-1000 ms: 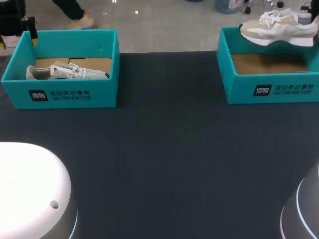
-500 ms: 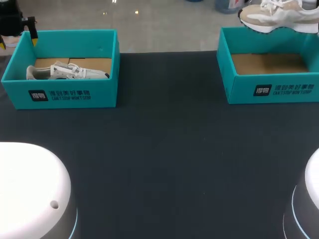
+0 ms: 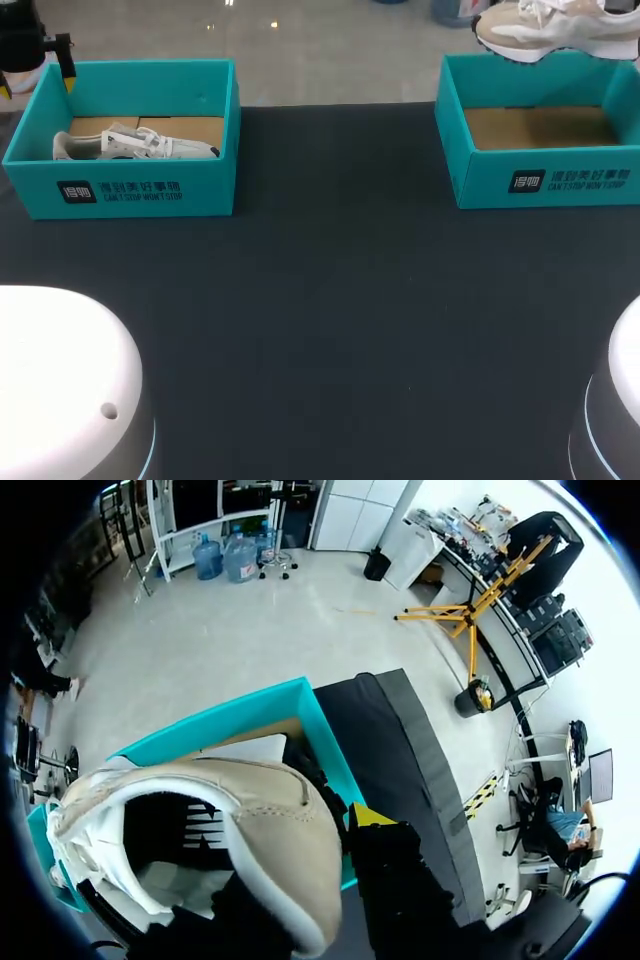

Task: Take the shoe out of the shoebox, open the shoe tongue, remove and reinsert the insole, then place the shoe into the shoebox

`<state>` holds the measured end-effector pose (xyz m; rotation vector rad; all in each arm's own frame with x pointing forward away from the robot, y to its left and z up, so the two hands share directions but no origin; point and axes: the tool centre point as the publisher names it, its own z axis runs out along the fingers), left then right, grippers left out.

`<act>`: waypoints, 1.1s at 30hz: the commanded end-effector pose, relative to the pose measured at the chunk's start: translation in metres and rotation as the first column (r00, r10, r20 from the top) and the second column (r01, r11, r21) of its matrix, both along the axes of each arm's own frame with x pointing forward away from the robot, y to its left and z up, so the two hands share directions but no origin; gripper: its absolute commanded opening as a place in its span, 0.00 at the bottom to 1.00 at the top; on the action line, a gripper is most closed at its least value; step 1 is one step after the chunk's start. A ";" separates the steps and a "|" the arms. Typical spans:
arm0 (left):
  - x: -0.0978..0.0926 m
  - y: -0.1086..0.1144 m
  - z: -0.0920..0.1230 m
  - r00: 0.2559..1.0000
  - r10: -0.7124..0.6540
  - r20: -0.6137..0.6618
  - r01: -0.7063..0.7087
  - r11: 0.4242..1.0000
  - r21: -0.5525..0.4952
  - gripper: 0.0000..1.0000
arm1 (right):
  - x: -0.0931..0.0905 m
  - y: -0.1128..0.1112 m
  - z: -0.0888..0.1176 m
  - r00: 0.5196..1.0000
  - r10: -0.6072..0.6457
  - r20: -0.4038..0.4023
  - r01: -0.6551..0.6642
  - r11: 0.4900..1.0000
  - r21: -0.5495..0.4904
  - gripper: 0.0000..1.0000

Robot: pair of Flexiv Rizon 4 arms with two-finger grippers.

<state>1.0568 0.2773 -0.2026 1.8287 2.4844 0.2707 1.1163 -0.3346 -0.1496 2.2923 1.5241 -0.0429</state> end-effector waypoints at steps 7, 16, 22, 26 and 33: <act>-0.001 0.000 0.001 1.000 0.000 0.001 0.000 1.000 0.002 1.00 | -0.004 0.001 0.001 1.000 0.006 0.026 -0.006 1.000 -0.008 0.00; -0.001 0.000 0.001 1.000 0.000 0.001 0.000 1.000 0.002 1.00 | -0.043 0.023 0.018 0.999 0.033 -0.021 -0.033 0.999 -0.017 0.00; -0.001 0.000 0.001 1.000 0.000 0.001 0.000 1.000 0.002 1.00 | -0.079 0.049 0.022 0.999 0.032 -0.033 -0.033 0.999 -0.013 0.00; -0.001 0.000 0.001 1.000 0.000 0.001 0.000 1.000 0.002 1.00 | -0.105 0.072 0.020 0.998 0.038 -0.051 -0.038 0.999 -0.018 0.00; -0.001 0.000 0.001 1.000 0.000 0.001 0.000 1.000 0.002 1.00 | -0.157 0.114 0.019 0.997 0.043 -0.062 -0.044 0.999 -0.014 0.00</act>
